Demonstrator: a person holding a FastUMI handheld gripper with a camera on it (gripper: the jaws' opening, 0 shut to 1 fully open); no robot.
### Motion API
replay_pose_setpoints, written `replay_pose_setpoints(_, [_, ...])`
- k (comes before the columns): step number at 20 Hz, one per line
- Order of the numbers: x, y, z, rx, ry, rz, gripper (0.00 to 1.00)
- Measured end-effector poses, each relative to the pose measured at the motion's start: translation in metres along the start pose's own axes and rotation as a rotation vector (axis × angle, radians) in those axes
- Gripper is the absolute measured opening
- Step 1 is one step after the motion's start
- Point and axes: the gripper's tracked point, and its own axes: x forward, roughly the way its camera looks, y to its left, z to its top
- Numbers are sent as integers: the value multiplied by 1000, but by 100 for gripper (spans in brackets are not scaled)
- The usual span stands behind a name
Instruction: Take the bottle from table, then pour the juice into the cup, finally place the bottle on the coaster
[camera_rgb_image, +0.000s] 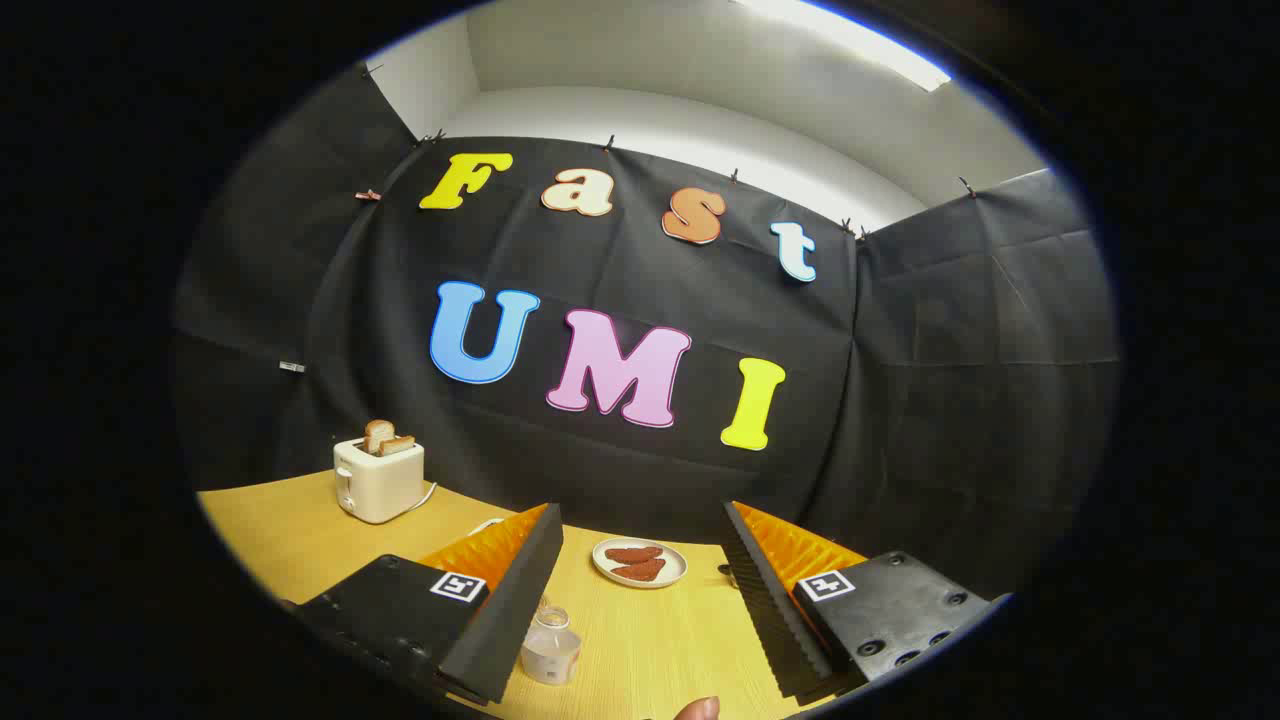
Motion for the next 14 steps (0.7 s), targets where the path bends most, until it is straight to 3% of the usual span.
replay_pose_setpoints(14, [-1,3,0,-8,-14,27,97])
